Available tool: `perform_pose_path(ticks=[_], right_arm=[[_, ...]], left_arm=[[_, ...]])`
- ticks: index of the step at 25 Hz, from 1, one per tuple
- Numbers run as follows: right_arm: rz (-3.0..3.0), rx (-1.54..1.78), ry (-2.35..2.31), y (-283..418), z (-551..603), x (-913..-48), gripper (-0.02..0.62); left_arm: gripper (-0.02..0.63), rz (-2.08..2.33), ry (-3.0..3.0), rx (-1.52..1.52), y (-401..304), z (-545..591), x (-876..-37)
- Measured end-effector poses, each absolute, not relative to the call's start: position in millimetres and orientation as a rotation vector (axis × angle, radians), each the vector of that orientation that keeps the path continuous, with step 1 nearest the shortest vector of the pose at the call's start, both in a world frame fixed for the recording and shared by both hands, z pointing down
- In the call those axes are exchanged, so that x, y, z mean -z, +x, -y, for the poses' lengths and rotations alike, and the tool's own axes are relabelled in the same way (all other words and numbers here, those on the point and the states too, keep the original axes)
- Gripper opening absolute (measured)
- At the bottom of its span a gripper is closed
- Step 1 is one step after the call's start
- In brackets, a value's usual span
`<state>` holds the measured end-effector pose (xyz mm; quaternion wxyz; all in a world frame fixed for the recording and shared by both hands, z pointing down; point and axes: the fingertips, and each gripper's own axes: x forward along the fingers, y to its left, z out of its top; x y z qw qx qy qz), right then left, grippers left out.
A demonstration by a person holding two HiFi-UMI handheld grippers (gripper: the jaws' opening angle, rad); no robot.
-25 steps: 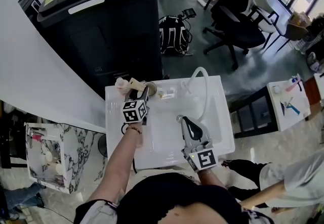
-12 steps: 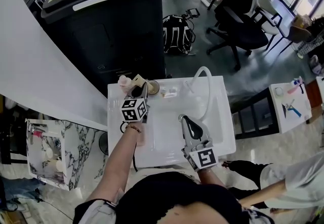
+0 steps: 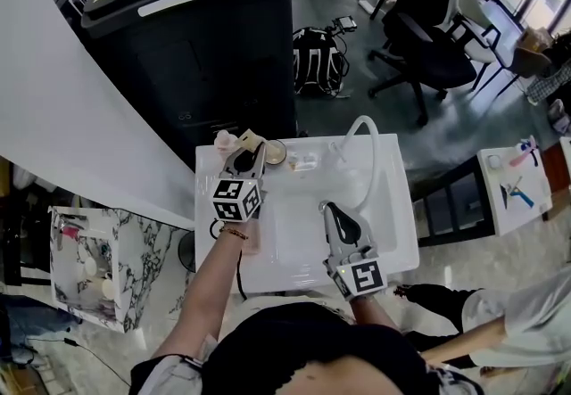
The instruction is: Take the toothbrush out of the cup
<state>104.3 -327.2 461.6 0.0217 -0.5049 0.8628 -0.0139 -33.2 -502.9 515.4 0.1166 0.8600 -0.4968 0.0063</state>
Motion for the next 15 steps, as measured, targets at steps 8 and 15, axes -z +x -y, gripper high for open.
perform_pose_path(ticks=[8, 15], right_arm=[[-2.692, 0.040, -1.578, 103.8, 319.7, -463.7, 0.005], [-2.668, 0.026, -1.576, 104.4, 312.8, -460.5, 0.005]], left_arm=[[0.026, 1.484, 2.614, 0.034, -45.9, 464.6, -471.9], [0.026, 1.489, 2.654, 0.061, -57.4, 426.8, -450.1]])
